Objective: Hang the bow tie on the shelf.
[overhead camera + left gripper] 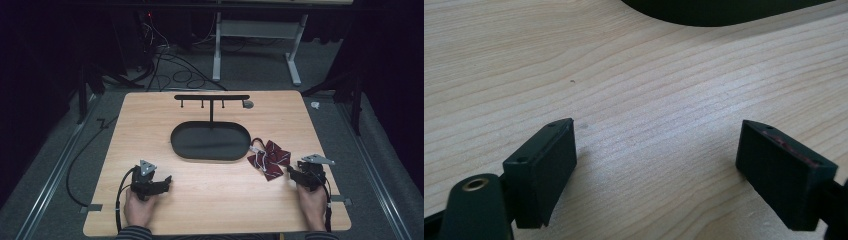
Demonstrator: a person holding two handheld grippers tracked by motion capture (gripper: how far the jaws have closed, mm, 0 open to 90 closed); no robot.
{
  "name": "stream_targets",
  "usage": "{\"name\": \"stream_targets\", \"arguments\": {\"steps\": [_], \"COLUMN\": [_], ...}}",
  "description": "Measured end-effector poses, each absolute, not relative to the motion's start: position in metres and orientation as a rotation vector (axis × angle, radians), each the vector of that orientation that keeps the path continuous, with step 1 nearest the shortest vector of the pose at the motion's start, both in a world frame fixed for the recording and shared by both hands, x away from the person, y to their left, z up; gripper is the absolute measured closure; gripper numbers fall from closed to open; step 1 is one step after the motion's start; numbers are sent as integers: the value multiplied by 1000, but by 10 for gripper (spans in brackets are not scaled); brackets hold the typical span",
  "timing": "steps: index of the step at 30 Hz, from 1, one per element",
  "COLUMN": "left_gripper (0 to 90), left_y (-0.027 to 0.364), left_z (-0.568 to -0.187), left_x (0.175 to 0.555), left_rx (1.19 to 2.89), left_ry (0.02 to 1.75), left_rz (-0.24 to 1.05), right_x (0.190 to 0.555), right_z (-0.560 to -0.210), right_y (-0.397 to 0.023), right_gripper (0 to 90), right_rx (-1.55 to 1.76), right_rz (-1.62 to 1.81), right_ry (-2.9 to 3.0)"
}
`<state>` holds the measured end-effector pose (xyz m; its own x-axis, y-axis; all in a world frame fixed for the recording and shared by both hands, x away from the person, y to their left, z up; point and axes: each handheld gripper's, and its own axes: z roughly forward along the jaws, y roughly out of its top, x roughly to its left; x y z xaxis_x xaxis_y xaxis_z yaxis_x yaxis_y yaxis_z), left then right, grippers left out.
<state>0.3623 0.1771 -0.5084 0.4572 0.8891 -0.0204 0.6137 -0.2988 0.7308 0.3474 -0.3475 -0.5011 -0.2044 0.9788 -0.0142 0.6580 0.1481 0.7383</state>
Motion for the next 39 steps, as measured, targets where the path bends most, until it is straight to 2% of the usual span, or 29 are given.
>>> {"name": "stream_targets", "arguments": {"steps": [39], "left_gripper": [168], "left_y": [177], "left_z": [-508], "left_x": [362], "left_rx": [2027], "left_ry": [1250], "left_rz": [515], "right_x": [347], "right_z": [-501], "right_y": [-347], "right_gripper": [502], "right_rx": [1561], "right_rz": [831], "right_ry": [1927]}}
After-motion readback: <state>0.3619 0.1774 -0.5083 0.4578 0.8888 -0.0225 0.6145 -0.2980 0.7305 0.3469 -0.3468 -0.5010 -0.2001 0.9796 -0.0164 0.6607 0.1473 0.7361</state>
